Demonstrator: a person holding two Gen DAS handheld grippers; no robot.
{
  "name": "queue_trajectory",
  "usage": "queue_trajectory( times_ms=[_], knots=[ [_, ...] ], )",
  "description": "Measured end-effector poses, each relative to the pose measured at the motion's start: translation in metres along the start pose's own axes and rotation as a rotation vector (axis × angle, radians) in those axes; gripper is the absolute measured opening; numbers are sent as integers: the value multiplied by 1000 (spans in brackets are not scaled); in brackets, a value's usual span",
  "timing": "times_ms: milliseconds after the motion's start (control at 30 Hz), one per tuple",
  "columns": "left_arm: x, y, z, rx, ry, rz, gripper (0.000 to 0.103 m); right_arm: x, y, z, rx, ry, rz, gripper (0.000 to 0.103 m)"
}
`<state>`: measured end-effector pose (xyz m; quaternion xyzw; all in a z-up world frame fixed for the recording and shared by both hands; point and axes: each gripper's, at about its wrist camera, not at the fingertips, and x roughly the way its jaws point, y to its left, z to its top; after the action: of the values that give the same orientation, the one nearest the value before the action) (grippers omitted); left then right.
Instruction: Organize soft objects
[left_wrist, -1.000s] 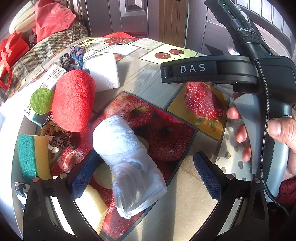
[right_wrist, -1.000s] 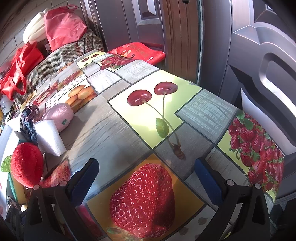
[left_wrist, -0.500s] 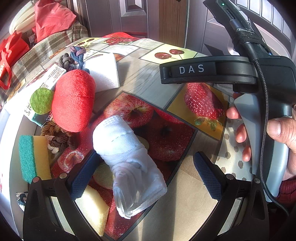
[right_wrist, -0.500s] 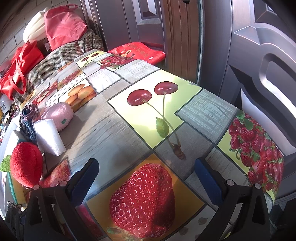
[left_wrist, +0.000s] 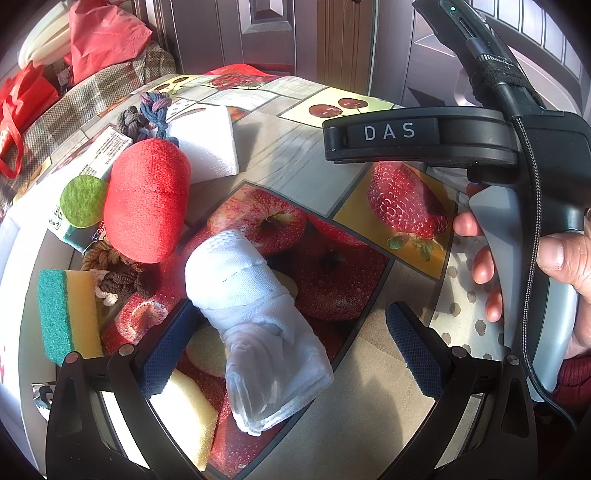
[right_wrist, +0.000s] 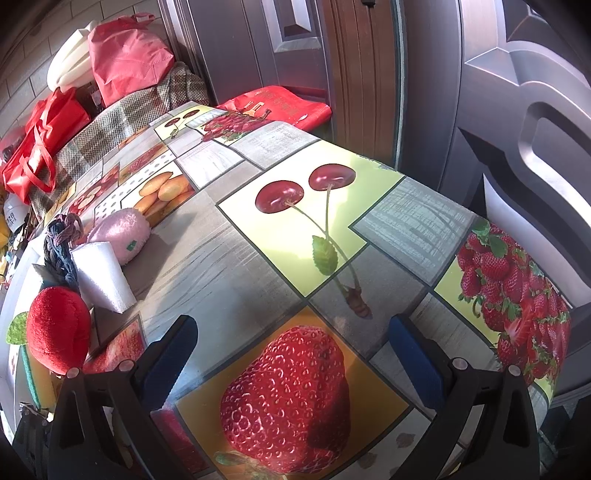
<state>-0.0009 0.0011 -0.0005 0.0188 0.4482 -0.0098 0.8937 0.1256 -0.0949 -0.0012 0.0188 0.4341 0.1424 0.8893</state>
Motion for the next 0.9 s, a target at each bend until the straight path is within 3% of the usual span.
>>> queue_trajectory(
  times_ms=[900],
  knots=[
    [1,-2,3,7,-8,-7,102,0,2,0,-5,1,12,103]
  ],
)
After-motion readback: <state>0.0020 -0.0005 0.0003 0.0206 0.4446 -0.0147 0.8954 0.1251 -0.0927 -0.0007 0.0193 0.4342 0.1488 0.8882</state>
